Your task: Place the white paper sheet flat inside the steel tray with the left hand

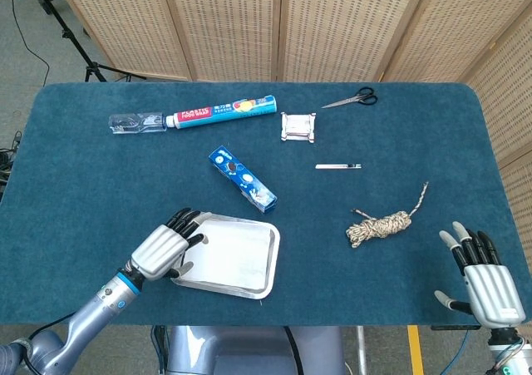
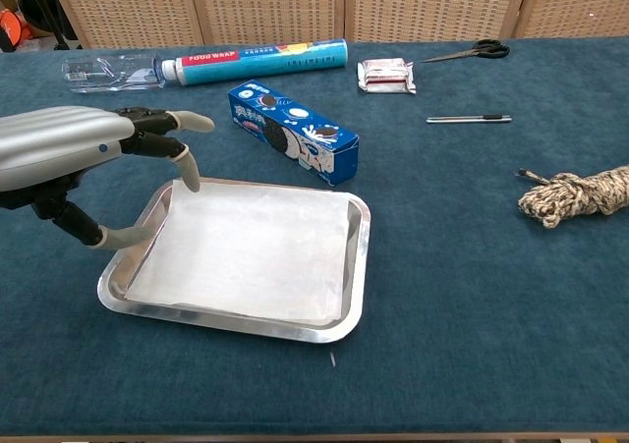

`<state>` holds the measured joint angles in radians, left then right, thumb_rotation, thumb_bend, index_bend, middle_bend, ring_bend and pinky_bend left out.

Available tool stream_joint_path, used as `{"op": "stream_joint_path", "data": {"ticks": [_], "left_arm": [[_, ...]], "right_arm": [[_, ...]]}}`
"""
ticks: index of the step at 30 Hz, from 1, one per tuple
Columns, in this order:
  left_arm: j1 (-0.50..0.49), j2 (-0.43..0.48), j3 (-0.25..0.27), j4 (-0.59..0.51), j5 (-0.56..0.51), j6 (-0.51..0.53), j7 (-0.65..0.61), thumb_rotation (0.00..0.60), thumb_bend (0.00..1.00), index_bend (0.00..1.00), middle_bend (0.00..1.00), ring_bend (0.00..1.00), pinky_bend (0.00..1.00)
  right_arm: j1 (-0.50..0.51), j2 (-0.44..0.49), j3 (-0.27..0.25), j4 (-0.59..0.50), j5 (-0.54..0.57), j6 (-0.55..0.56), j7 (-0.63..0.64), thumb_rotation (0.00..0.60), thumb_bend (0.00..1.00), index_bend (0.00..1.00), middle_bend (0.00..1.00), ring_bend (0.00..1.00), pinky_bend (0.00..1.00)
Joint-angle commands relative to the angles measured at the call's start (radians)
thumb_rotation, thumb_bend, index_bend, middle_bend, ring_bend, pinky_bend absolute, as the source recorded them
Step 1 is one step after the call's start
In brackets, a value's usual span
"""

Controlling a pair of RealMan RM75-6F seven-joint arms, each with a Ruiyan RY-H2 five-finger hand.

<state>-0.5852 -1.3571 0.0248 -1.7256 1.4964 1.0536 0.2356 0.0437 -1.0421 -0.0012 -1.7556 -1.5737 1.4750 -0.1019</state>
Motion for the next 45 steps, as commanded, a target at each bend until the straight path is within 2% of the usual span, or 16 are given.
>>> {"op": "stream_joint_path", "data": {"ticks": [1, 8, 19, 22, 26, 33, 45], "left_arm": [[-0.005, 0.002, -0.028, -0.035, -0.073, -0.044, -0.010, 0.490, 0.30, 0.32, 0.02, 0.00, 0.00], [-0.057, 0.010, -0.087, -0.079, -0.226, -0.135, 0.012, 0.397, 0.34, 0.29, 0.02, 0.00, 0.00], [-0.130, 0.050, -0.149, -0.176, -0.428, -0.228, 0.013, 0.379, 0.39, 0.25, 0.00, 0.00, 0.00], [-0.159, 0.081, -0.166, -0.226, -0.509, -0.284, -0.025, 0.378, 0.39, 0.23, 0.00, 0.00, 0.00], [-0.219, 0.141, -0.193, -0.276, -0.644, -0.431, -0.135, 0.373, 0.38, 0.22, 0.00, 0.00, 0.00], [-0.268, 0.139, -0.181, -0.270, -0.674, -0.469, -0.152, 0.372, 0.37, 0.22, 0.00, 0.00, 0.00], [-0.367, 0.092, -0.108, -0.241, -0.758, -0.437, -0.104, 0.374, 0.34, 0.22, 0.00, 0.00, 0.00]], "right_arm": [[0.000, 0.001, -0.001, -0.001, -0.003, 0.002, 0.001, 0.600, 0.00, 0.10, 0.00, 0.00, 0.00], [-0.004, 0.003, -0.004, -0.002, -0.017, 0.011, 0.006, 0.600, 0.00, 0.10, 0.00, 0.00, 0.00], [-0.010, 0.013, -0.010, -0.009, -0.038, 0.027, 0.013, 0.600, 0.00, 0.10, 0.00, 0.00, 0.00], [-0.014, 0.014, -0.012, -0.011, -0.050, 0.037, 0.011, 0.600, 0.00, 0.10, 0.00, 0.00, 0.00], [-0.019, 0.017, -0.015, -0.011, -0.063, 0.049, 0.013, 0.600, 0.00, 0.10, 0.00, 0.00, 0.00], [-0.020, 0.020, -0.010, -0.009, -0.057, 0.051, 0.021, 0.600, 0.00, 0.10, 0.00, 0.00, 0.00], [-0.019, 0.025, -0.006, -0.007, -0.046, 0.046, 0.039, 0.600, 0.00, 0.10, 0.00, 0.00, 0.00]]}}
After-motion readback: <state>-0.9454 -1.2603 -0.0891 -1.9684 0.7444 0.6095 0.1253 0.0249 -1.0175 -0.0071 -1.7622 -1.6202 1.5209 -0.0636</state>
